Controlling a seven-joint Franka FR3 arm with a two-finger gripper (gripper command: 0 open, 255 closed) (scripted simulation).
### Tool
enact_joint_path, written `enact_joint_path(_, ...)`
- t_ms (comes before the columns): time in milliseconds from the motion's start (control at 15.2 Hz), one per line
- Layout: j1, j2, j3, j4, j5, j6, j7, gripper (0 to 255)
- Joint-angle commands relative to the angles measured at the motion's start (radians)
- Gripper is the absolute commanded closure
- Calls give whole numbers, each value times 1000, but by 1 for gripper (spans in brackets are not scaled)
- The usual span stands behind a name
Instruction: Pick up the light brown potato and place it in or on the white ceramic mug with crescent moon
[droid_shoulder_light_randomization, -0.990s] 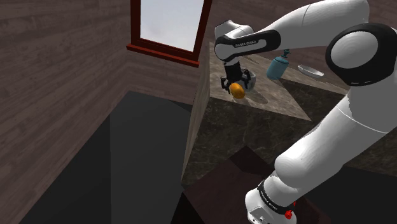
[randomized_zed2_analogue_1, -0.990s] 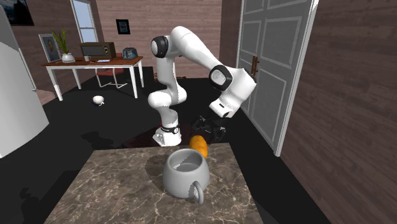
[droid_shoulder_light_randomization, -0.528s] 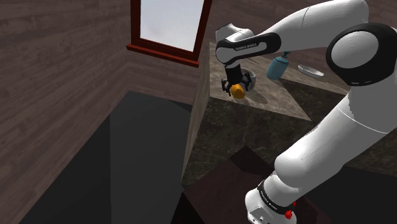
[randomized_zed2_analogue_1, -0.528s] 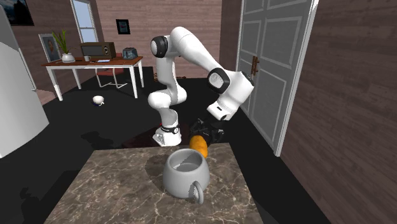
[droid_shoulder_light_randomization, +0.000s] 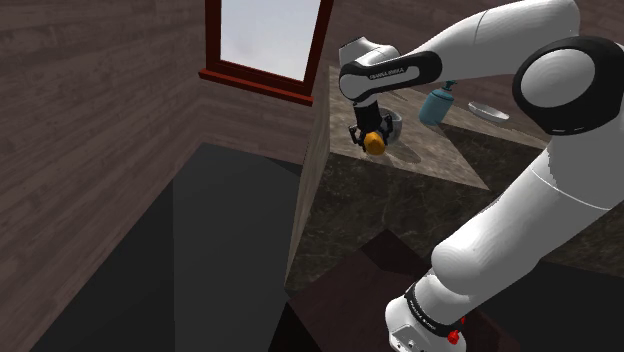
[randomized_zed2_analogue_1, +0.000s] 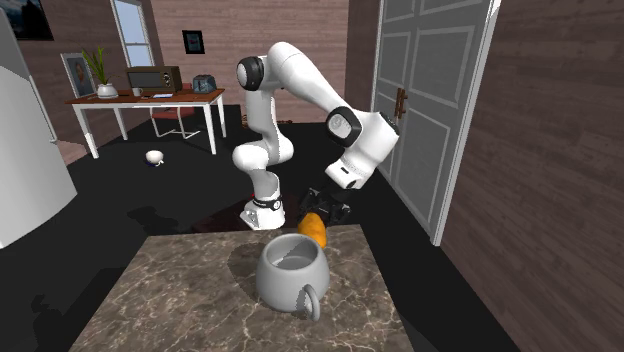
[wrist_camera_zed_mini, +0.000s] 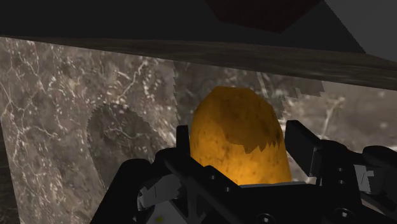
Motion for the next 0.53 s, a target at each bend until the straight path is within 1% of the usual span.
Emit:
enact_joint_path(0, 0, 1, 0, -1, 0, 1, 0, 255)
enact_joint_path(198, 0, 1, 0, 0, 0, 0, 0, 255)
enact_joint_path(462, 1, -15, 1, 34, 5, -45, -21, 255)
